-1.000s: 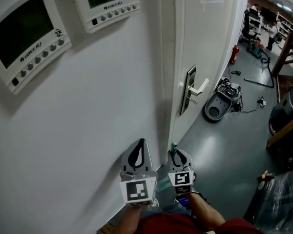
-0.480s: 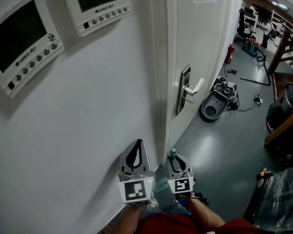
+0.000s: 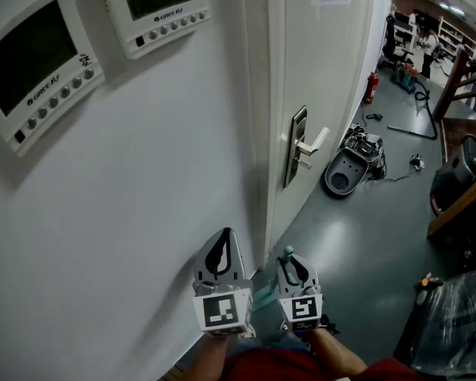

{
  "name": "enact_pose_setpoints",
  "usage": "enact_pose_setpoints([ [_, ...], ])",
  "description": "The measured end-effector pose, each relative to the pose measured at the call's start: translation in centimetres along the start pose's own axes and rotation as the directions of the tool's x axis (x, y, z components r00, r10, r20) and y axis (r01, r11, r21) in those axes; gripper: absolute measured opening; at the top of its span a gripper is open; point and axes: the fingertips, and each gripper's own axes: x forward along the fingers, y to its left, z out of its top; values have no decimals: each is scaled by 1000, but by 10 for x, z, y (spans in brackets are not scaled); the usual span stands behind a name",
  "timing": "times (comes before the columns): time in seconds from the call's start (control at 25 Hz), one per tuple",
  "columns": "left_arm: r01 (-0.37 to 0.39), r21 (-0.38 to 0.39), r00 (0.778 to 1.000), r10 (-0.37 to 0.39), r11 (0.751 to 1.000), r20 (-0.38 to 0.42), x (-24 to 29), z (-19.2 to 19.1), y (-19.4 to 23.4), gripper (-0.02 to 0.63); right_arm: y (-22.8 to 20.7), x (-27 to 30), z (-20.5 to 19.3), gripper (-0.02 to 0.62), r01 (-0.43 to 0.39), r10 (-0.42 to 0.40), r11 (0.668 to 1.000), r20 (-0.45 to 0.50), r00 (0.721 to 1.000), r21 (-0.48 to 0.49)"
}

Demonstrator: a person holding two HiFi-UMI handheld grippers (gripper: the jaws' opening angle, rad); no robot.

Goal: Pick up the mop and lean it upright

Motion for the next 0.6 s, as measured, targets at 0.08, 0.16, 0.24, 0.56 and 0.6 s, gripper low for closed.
enact_pose_setpoints([
  [0.08, 0, -1, 1000, 0, 1000, 3, 0, 1, -1, 14, -2, -5, 11, 108, 4, -4, 1000, 24, 1000, 5],
  [0.16, 0, -1, 1000, 0, 1000, 5, 0, 1, -1, 14, -4, -9, 25, 107, 2, -3, 1000, 53, 999, 12],
  [0.24, 0, -1, 1000, 0, 1000, 9, 0, 3, -2, 14, -6, -14, 41, 107, -8, 6, 1000, 89, 996, 17],
  [0.56, 4, -9, 999, -4, 1000, 34, 1, 12, -4, 14, -17, -36, 117, 106, -11, 4, 999, 198, 980, 33],
  [0.6, 6, -8, 999, -6, 1000, 36, 1, 13, -5, 14, -18, -39, 124, 106, -16, 8, 999, 213, 977, 35],
])
